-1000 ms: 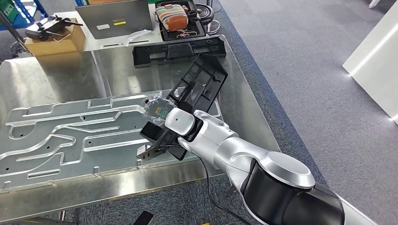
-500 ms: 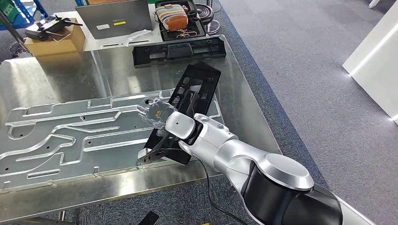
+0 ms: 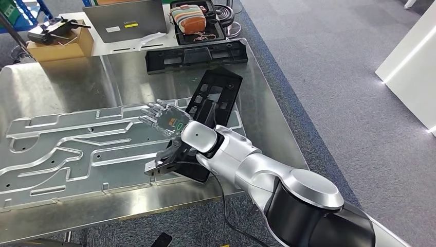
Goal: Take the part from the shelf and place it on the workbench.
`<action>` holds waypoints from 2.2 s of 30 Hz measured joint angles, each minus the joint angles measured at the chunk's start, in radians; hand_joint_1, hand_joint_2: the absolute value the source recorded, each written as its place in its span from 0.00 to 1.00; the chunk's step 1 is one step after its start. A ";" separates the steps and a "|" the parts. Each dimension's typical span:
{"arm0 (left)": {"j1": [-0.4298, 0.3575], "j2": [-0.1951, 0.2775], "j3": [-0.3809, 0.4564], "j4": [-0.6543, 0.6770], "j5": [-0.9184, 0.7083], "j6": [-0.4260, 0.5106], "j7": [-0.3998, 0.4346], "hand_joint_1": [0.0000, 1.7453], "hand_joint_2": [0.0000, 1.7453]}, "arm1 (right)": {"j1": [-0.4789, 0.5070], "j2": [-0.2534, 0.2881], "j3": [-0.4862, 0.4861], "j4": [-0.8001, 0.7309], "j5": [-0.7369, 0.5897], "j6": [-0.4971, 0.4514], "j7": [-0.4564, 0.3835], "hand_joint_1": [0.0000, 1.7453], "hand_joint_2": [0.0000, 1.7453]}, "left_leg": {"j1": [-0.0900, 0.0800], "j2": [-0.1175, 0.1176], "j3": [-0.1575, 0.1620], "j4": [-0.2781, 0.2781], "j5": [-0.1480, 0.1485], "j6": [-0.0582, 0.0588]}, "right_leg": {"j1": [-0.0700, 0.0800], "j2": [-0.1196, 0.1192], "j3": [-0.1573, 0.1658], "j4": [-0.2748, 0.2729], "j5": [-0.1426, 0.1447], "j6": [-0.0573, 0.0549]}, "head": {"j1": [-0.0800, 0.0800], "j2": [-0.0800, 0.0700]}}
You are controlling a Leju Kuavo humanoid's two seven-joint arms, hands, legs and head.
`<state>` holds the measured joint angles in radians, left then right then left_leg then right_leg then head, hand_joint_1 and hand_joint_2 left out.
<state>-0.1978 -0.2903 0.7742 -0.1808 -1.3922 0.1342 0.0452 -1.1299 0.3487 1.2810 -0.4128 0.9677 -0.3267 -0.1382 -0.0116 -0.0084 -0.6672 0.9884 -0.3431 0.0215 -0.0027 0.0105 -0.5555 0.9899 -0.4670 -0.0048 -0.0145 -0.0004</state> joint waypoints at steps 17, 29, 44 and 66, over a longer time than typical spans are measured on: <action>0.012 0.001 0.025 0.000 0.046 0.042 -0.037 0.00 0.00 | 0.242 -0.021 -0.160 -0.178 -0.003 -0.173 -0.179 0.00 0.00 | 0.000 0.000 0.001 0.000 -0.001 0.000 | 0.000 -0.001 0.000 -0.001 -0.002 0.000 | 0.000 0.000; 0.025 0.005 0.052 0.000 0.065 0.044 -0.049 0.00 0.00 | 0.298 -0.135 -0.161 -0.633 0.349 0.097 -0.092 0.00 0.00 | 0.000 0.000 0.001 0.000 -0.001 0.000 | 0.000 -0.001 0.000 0.000 -0.002 0.001 | 0.000 0.000; 0.036 0.012 0.070 0.000 0.079 0.038 -0.066 0.00 0.00 | 0.034 -0.190 -0.034 -0.940 0.234 0.262 -0.048 0.00 0.00 | -0.004 -0.001 0.000 0.004 -0.004 0.008 | -0.004 -0.001 0.003 -0.005 0.001 0.009 | 0.000 0.000; 0.042 0.017 0.077 0.000 0.081 0.037 -0.073 0.00 0.00 | -0.003 -0.234 0.019 -0.974 0.143 0.257 -0.004 0.00 0.00 | 0.021 0.003 -0.116 0.228 -0.132 -0.053 | -0.007 -0.012 -0.038 0.017 0.032 -0.026 | -0.001 0.000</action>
<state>-0.1555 -0.2736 0.8514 -0.1808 -1.3115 0.1709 -0.0276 -1.1324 0.1146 1.2999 -1.3867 1.1111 -0.0696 -0.1423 0.0096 -0.0058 -0.7835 1.2166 -0.4754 -0.0311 -0.0101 -0.0019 -0.5938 1.0070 -0.4351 -0.0304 -0.0155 -0.0004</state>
